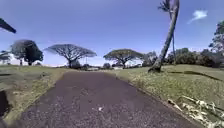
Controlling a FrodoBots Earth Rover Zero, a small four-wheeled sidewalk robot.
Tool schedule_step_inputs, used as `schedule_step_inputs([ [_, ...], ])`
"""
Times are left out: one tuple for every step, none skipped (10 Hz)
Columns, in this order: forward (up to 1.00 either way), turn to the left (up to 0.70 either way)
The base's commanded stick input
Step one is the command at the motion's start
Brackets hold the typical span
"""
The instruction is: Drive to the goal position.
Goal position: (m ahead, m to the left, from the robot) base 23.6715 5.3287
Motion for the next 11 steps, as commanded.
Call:
schedule_step_inputs([
  [1.00,0.40],
  [1.00,0.22],
  [1.00,0.03],
  [1.00,0.40],
  [1.00,0.40],
  [1.00,0.40],
  [1.00,0.40],
  [1.00,0.30],
  [1.00,0.12],
  [1.00,0.00],
  [1.00,0.00],
])
